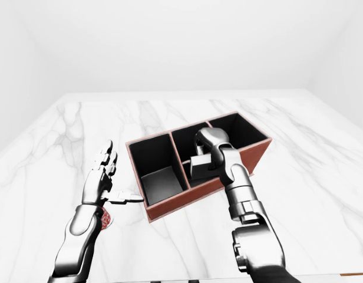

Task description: Pick up the book and place it in the back compartment of the caddy.

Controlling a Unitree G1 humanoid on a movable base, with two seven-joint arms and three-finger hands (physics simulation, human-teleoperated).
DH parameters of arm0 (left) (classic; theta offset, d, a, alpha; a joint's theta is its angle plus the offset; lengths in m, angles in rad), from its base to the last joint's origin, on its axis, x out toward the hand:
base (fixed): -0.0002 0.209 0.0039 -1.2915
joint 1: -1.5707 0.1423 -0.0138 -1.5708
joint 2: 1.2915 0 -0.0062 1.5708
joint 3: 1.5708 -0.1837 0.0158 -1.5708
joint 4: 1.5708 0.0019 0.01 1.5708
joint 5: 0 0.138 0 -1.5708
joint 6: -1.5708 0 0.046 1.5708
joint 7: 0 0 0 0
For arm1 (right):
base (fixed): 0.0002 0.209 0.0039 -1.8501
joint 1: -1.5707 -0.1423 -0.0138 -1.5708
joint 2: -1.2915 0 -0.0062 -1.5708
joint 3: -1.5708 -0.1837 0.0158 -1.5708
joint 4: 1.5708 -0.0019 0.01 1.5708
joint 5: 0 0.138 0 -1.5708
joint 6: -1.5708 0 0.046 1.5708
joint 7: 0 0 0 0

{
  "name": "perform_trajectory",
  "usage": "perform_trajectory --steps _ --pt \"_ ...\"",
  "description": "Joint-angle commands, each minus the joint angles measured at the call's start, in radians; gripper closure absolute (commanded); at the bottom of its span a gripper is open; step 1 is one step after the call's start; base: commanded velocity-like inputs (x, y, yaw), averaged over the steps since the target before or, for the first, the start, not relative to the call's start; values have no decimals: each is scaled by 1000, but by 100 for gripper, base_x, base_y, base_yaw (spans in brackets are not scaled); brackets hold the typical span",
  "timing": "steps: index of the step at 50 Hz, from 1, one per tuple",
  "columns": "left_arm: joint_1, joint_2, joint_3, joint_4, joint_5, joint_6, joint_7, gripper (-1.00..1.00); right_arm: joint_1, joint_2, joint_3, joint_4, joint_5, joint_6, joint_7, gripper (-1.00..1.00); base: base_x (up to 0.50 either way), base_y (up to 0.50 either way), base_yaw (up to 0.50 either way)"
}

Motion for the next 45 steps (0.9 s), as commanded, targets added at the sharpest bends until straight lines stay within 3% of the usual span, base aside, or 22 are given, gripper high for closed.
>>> perform_trajectory --steps 1,36,37,38,45 --pt "0 0 1 -5 -1 0 0 -100 -16 0 -9 30 -26 -9 -40 100 0 0 0" --pt "-2 0 -1 1 1 0 0 -100 -33 2 -3 102 -21 -9 -89 100 0 0 0" --pt "-1 0 -1 0 1 0 0 -100 -33 2 -2 103 -21 -9 -93 -45 0 0 0" --pt "-1 0 -1 0 1 0 0 -100 -35 2 -2 107 -21 -9 -94 -100 0 0 0" --pt "5 -1 -2 -7 2 0 0 -100 -37 3 -1 107 -15 -9 -98 -100 1 0 1"
